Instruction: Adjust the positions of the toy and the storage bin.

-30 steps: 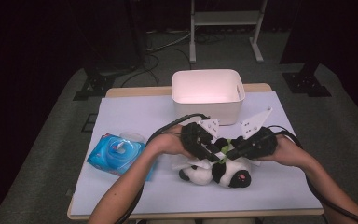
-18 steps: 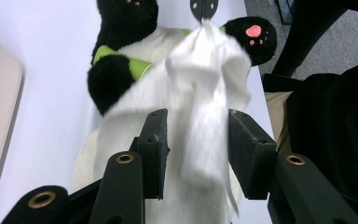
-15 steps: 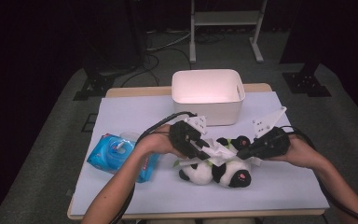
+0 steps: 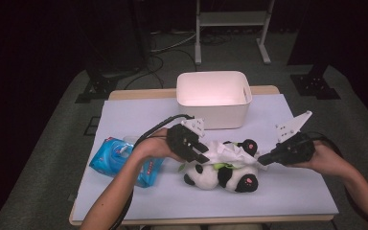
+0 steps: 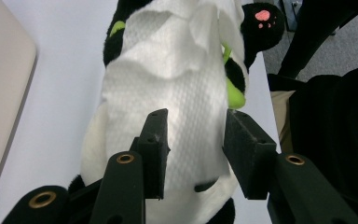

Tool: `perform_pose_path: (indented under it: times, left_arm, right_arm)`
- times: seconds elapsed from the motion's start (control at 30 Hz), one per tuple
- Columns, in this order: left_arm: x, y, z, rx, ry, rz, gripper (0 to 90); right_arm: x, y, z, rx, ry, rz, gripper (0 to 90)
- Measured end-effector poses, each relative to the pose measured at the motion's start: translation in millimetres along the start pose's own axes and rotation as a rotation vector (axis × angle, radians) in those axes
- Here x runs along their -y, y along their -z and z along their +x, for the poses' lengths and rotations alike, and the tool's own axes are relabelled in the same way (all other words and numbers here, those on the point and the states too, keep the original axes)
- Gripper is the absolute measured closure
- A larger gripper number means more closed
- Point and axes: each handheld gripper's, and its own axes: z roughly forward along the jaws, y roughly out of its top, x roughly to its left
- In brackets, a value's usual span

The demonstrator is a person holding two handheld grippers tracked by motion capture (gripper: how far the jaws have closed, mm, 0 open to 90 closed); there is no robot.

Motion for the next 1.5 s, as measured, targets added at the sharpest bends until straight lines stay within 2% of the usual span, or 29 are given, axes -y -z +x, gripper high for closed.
perform_pose_path:
  times: [0.43, 0.5, 0.63, 0.73, 0.97, 1.1, 1.27, 1.37, 1.5]
  left_arm:
    - [14.8, 7.2, 3.0, -0.020, 0.022, 0.006, 60.2]
    - [16.2, 7.3, 3.1, -0.019, 0.031, 0.003, 60.2]
    - [19.0, 4.6, 4.0, -0.020, 0.038, 0.016, 60.7]
    - [20.7, 2.8, 4.6, -0.020, 0.041, 0.018, 60.7]
    - [23.4, 2.4, 4.5, -0.022, 0.042, 0.018, 60.4]
    - [26.4, 2.6, 4.3, -0.025, 0.043, 0.016, 60.4]
    - [32.7, 1.7, 4.4, -0.030, 0.050, 0.021, 59.6]
    - [35.5, 1.6, 4.6, -0.037, 0.054, 0.025, 59.6]
    - [38.7, 1.6, 7.0, -0.037, 0.067, 0.022, 57.9]
  right_arm:
    - [32.3, 25.2, 3.6, 0.034, -0.069, 0.014, 89.4]
    - [35.8, 27.6, 4.6, 0.042, -0.075, 0.032, 89.3]
    - [38.0, 31.1, 4.9, 0.047, -0.082, 0.031, 89.0]
    - [29.8, 29.4, 5.4, 0.043, -0.065, 0.024, 88.9]
    - [-8.5, 14.6, 3.8, 0.032, 0.014, 0.030, 88.5]
    - [-30.2, -4.4, 0.6, 0.020, 0.048, 0.043, 88.3]
    - [-46.3, -29.8, -3.3, 0.009, 0.065, 0.062, 88.3]
    - [-53.4, -43.2, -4.4, 0.017, 0.077, 0.088, 80.5]
    - [-56.6, -53.4, -4.8, 0.021, 0.076, 0.107, 61.5]
